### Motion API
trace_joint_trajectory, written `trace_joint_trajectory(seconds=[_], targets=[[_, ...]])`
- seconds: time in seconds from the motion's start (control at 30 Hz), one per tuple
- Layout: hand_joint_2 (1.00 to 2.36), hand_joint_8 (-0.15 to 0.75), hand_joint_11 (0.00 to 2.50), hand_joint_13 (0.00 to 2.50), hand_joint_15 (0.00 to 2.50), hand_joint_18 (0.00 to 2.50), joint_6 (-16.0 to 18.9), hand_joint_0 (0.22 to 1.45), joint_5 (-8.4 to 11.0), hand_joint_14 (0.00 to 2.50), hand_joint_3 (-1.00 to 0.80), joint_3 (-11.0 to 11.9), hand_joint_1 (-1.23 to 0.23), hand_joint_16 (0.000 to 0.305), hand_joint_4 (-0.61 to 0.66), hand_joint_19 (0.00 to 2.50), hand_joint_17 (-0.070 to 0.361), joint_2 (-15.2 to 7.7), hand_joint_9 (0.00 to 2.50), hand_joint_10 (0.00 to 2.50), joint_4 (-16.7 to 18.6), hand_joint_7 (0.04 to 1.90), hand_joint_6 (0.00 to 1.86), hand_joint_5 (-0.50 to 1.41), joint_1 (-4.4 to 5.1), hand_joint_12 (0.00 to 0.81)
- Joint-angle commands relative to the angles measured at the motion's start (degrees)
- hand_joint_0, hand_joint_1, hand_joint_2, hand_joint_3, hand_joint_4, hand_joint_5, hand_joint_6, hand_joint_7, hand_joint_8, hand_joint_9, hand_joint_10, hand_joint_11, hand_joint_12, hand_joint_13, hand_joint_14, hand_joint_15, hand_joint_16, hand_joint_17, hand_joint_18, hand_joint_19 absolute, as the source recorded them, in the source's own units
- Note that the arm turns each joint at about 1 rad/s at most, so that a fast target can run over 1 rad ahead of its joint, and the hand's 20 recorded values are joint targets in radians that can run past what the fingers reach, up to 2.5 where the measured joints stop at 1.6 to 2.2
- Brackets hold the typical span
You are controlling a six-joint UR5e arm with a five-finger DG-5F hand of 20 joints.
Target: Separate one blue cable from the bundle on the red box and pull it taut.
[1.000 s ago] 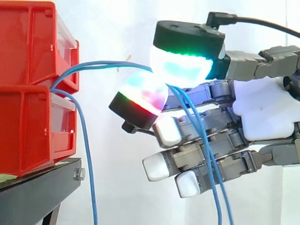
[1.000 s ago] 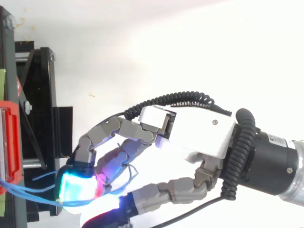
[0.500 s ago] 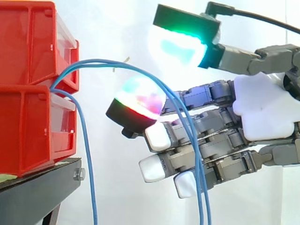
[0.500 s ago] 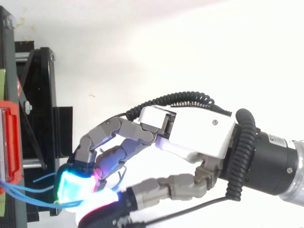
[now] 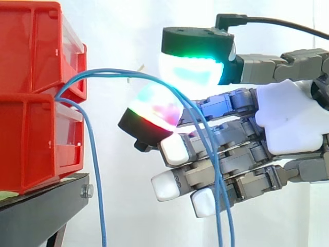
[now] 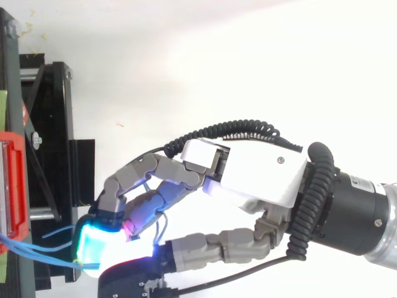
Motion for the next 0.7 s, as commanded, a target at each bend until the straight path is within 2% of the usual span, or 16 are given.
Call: trace_joint_trajectory(seconds=[0.0, 0.3, 0.43, 0.57, 0.67], targets=[[1.02, 0.270, 0.53, 0.72, 0.46, 0.66, 0.00, 0.63, 0.12, 0.02, -0.16, -0.06, -0.82, 0.049, -0.01, 0.63, 0.109, 0.00, 0.93, 0.02, 0.00, 0.78, 0.94, -0.13, 0.00, 0.357], [1.02, 0.258, 0.53, 0.72, 0.45, 0.68, 0.00, 0.71, -0.05, 0.02, -0.26, -0.06, -0.85, 0.047, -0.12, 0.61, 0.106, 0.00, 0.90, 0.02, 0.00, 0.78, 0.96, -0.15, 0.00, 0.344], [1.01, 0.252, 0.54, 0.73, 0.44, 0.69, 0.00, 0.73, -0.05, 0.02, -0.31, 0.03, -0.85, 0.047, -0.13, 0.61, 0.105, 0.00, 0.90, 0.02, 0.00, 0.73, 0.97, -0.16, 0.00, 0.343], [1.01, 0.261, 0.53, 0.73, 0.45, 0.69, 0.09, 0.64, -0.05, 0.02, -0.37, 0.03, -0.81, 0.047, 0.00, 0.62, 0.105, 0.00, 0.94, 0.02, 0.00, 0.73, 0.95, -0.14, 0.00, 0.342], [1.00, 0.272, 0.52, 0.74, 0.46, 0.67, 0.09, 0.55, 0.03, 0.02, -0.45, 0.03, -0.68, 0.049, 0.05, 0.64, 0.110, 0.00, 0.98, 0.02, 0.00, 0.76, 0.90, -0.12, 0.00, 0.352]])
